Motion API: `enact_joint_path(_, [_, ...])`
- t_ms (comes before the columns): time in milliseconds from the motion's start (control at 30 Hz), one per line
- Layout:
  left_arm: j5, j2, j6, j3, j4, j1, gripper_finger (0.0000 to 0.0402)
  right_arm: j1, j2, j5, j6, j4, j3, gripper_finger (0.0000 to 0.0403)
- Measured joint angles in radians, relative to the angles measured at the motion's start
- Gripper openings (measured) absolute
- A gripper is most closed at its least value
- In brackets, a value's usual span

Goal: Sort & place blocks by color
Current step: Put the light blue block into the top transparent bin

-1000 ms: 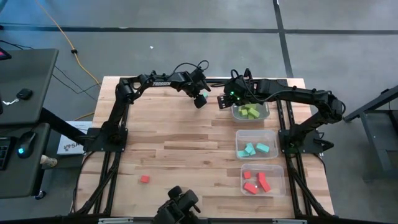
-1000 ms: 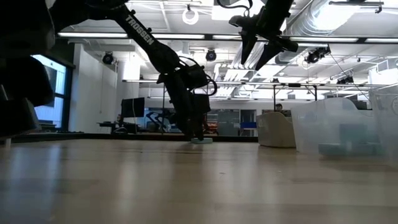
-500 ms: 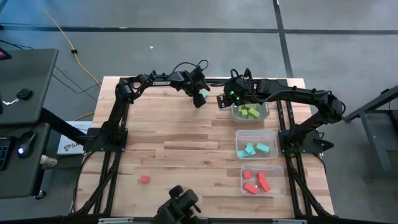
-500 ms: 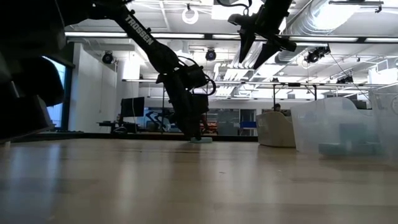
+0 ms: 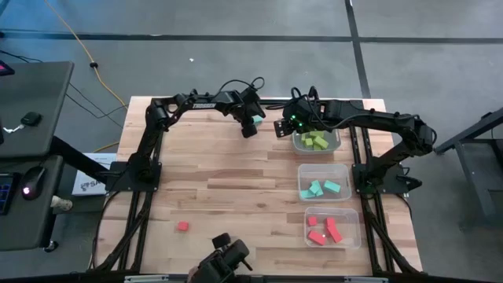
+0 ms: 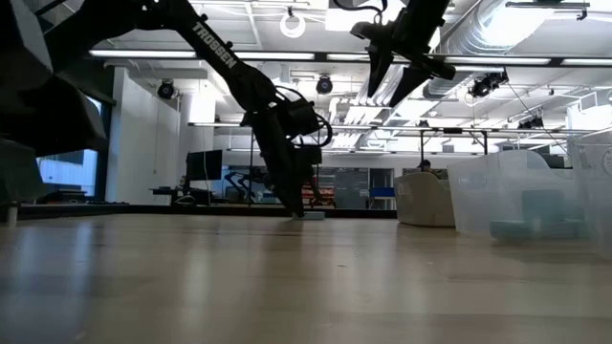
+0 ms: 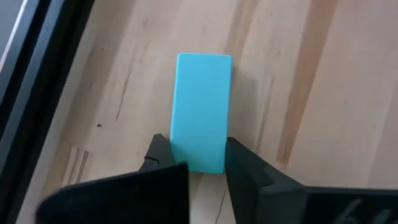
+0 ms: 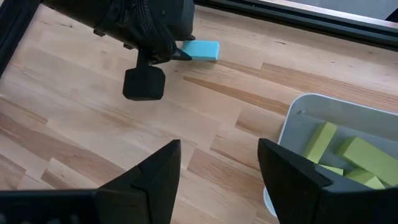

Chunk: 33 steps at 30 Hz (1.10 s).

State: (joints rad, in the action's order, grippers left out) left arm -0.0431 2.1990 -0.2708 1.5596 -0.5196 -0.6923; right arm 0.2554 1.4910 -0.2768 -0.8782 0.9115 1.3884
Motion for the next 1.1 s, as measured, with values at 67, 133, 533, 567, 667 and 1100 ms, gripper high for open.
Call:
enact_joint_path(67, [0.006,-0.001,-0.012,0.0,-0.01,0.001,0.0014,0.0,0.0,0.0,0.0,0.0,0.0,0.0204])
enact_joint_path(133, [0.002,-0.002,-0.012,0.0,-0.014,0.0,0.0005,0.0,0.0,0.0,-0.001,0.0,0.0,0.0204])
enact_joint_path(533, [-0.08,-0.02,0.006,-0.003,-0.06,-0.006,0.0,0.0,0.0,0.0,-0.002,-0.005,0.0,0.0204])
enact_joint_path(567, [-0.088,-0.023,0.007,-0.004,-0.065,-0.008,0.0,0.0,0.0,0.0,-0.002,-0.005,0.0,0.0204])
enact_joint_path(667, [-0.104,-0.038,0.025,-0.006,-0.087,-0.008,0.0,0.0,0.0,0.002,-0.003,-0.009,0.0,0.0204])
enact_joint_path(1100, [-0.107,-0.191,0.029,-0.005,-0.098,-0.008,0.0,0.041,0.0,0.212,0.037,-0.169,0.0,0.0204])
